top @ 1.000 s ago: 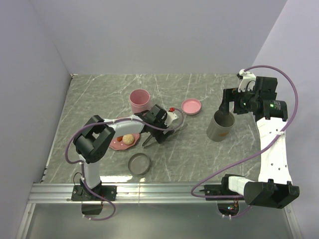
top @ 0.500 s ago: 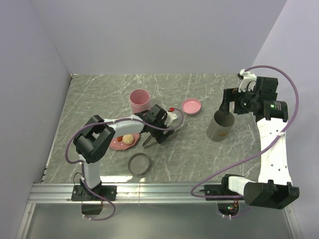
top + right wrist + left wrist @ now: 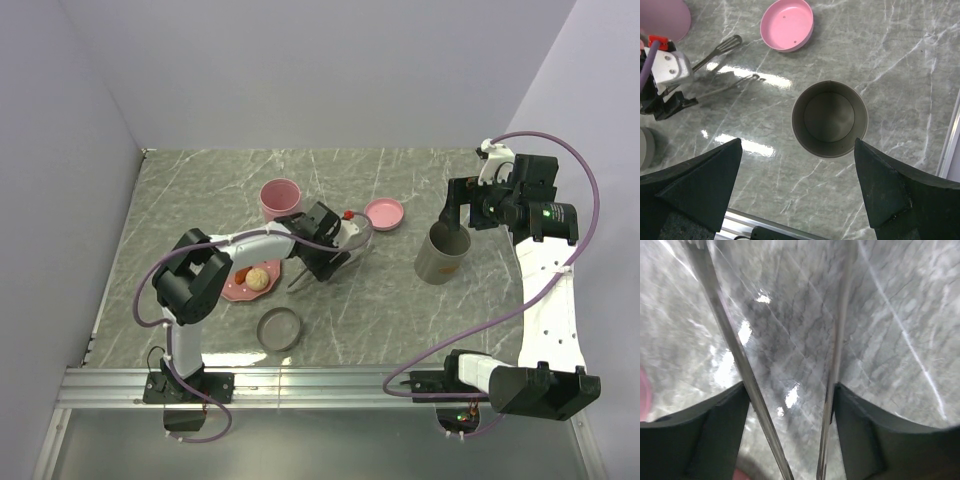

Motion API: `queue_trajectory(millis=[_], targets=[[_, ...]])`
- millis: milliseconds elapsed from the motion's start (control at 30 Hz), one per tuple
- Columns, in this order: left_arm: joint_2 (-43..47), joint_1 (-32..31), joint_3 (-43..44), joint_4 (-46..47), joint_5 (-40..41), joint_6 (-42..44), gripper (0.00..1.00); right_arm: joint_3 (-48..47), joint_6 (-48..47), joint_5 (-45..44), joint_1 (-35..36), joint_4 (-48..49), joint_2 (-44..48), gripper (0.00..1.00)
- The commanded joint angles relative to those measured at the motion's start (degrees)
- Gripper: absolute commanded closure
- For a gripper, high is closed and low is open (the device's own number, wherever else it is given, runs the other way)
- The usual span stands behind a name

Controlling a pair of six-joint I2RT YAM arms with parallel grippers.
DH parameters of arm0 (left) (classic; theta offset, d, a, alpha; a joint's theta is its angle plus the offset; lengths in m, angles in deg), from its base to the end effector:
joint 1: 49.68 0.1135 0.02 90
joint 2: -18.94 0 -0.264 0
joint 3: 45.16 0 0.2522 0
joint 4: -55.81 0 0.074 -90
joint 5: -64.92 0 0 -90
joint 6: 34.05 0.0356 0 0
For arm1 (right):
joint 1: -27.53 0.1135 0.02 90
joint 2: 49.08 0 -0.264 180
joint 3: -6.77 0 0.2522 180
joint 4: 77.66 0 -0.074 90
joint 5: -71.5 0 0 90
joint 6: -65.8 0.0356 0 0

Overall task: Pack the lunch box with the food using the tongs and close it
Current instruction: Grab the clamp with the left arm

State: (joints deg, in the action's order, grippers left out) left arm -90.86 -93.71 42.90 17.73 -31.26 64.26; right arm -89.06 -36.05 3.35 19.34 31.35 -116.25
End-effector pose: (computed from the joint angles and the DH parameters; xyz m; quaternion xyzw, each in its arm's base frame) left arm 0.2840 -0.2799 0.1739 0.4378 0.8591 -0.1293 0.2315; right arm 0.2177 -0.0179 0.4057 -0.1052 0.8952 0.1017 0.4209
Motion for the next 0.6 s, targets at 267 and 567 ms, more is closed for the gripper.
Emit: queue_trajectory(millis=[267, 567], targets=[[6.3, -0.3, 10.4, -10.7, -5.1, 1.6, 0.33, -0.8, -1.0, 3.7, -0.3, 0.6, 2.3, 0.0], [11.7, -0.3, 16.5, -18.9, -13.4, -0.9, 0.38, -0.6, -2.0, 7.2, -0.3, 2.5, 4.1, 0.0]])
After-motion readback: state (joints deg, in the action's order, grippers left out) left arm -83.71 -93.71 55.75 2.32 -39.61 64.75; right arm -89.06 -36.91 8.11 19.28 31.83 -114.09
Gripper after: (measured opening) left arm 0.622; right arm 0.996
